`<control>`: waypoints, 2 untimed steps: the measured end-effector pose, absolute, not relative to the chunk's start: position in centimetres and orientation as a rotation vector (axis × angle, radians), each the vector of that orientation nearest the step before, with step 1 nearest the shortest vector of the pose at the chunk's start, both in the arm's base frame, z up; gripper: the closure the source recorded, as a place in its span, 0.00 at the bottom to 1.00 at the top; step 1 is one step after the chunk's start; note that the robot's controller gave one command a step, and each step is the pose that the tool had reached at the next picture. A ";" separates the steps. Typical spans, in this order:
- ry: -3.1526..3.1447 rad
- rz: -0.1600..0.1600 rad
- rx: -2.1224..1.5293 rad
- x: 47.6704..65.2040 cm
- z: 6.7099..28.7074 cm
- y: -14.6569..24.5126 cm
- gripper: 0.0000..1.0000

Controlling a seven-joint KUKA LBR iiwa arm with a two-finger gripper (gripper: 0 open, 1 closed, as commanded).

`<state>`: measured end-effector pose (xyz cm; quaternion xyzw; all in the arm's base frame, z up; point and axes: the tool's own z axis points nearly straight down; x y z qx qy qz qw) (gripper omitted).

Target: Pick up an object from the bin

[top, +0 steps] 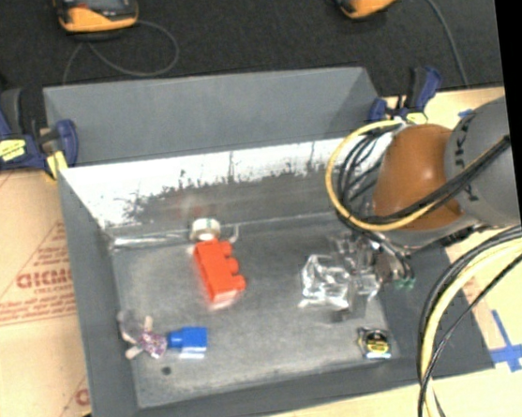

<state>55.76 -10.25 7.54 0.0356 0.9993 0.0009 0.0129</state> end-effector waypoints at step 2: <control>3.103 -0.002 0.103 56.2 8.1 -10.4 0.00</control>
Offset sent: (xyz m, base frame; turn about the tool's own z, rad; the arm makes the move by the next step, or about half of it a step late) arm 0.0000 0.0000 0.0000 0.0000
